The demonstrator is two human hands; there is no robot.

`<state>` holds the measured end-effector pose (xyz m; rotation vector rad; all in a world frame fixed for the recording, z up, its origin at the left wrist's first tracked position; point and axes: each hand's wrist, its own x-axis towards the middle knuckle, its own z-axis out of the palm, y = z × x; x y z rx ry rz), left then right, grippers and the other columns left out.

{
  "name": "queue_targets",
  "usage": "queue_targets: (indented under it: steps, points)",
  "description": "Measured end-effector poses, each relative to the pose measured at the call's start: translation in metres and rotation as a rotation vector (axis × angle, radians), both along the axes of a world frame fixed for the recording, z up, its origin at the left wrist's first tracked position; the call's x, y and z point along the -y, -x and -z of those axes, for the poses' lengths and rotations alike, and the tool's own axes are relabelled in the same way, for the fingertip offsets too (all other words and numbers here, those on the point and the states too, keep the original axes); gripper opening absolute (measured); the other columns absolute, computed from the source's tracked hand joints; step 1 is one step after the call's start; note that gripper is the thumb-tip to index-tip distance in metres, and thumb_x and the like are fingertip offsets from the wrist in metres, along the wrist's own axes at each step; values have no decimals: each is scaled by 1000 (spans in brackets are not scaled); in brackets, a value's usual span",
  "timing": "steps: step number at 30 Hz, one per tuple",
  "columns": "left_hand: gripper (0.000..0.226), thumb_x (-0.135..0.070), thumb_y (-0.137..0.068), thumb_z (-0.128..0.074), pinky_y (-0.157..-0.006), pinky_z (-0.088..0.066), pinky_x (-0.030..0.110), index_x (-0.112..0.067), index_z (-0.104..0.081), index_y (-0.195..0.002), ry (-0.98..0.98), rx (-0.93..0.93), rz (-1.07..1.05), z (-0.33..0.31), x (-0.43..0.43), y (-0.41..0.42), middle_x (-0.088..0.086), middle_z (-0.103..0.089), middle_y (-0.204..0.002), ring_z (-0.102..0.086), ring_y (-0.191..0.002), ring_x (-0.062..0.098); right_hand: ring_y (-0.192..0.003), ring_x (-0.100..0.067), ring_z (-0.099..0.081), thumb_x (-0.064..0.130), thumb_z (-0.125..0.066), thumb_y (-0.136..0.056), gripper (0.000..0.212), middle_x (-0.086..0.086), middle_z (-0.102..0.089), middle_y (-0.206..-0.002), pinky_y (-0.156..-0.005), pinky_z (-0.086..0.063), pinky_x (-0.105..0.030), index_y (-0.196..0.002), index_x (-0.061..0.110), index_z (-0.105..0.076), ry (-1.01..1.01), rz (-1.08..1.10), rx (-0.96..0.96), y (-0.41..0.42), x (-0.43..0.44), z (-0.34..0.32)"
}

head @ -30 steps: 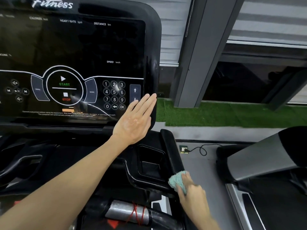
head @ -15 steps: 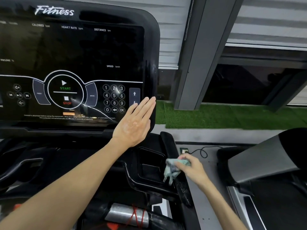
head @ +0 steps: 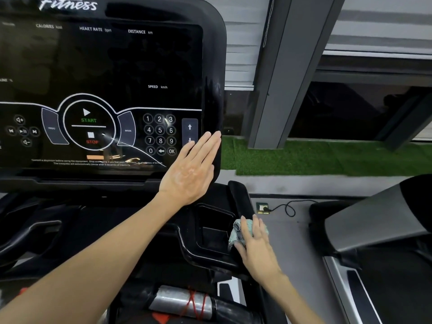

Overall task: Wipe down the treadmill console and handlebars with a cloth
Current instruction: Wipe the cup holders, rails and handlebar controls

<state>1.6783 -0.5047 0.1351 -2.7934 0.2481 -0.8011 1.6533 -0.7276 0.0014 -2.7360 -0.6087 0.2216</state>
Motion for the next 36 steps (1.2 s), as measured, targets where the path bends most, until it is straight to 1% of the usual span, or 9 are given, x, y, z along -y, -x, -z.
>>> queue_targets:
  steps: [8,13,16,21,25,28,32,34,36]
  points:
    - [63,-23,-100,-36,-119,-18,40,-4,-11,-155,7,22,12,2,-1,-1,8,-10,-164,-13,-151,22,-146,-39,-1,11,-35,-102,57,-28,-5,-157,-119,-9,-40,-154,12,-10,-32,-31,157,-84,-41,18]
    - [63,-23,-99,-36,-118,-20,40,-3,-13,-154,6,33,27,1,-2,-1,8,-11,-164,-14,-150,22,-129,-36,-35,20,-37,-101,44,-24,-37,-142,-108,-25,-38,-144,11,-34,36,-93,154,-149,-74,22]
    - [63,-24,-99,-36,-118,-21,40,-3,-13,-154,2,34,25,1,-2,-2,8,-11,-164,-14,-150,22,-121,-35,-44,18,-39,-99,36,-19,-48,-130,-102,-32,-38,-134,12,-44,143,-114,151,-163,-83,21]
    - [63,-24,-100,-34,-118,-20,40,-4,-12,-155,2,21,18,1,-1,-1,8,-10,-164,-13,-151,22,-117,-36,-47,3,-52,-86,36,-17,-50,-123,-92,-43,-40,-121,10,-52,155,-172,240,-129,-66,12]
    - [63,-24,-100,-35,-118,-20,40,-3,-13,-155,-1,14,19,-1,-1,0,8,-10,-164,-13,-151,22,-105,-38,-64,0,-83,-54,62,-20,-57,-120,-71,-57,-31,-112,11,-65,80,-173,309,-62,-25,4]
    - [62,-24,-100,-35,-118,-20,40,-3,-14,-155,4,14,9,-2,0,2,8,-10,-164,-14,-150,22,-112,-35,-56,5,-89,-40,58,-10,-49,-120,-72,-58,-31,-97,6,-75,228,-309,443,-7,9,5]
    - [62,-24,-101,-34,-119,-20,40,-3,-13,-155,-1,15,9,-1,1,2,8,-9,-164,-14,-151,23,-109,-28,-65,19,-92,-52,67,-7,-61,-122,-65,-58,-27,-115,18,-67,76,-131,267,29,36,17]
    - [62,-24,-101,-34,-119,-18,40,-3,-12,-155,-7,15,6,-1,1,1,8,-7,-164,-13,-151,23,-115,-30,-62,19,-87,-65,64,-8,-60,-126,-75,-60,-34,-123,22,-60,11,-103,219,24,33,19]
    - [62,-24,-101,-34,-119,-17,40,-3,-11,-155,-8,16,9,0,0,0,8,-7,-164,-13,-151,23,-134,-34,-43,17,-70,-86,53,-9,-46,-142,-92,-54,-39,-134,23,-51,-55,-129,196,6,23,17]
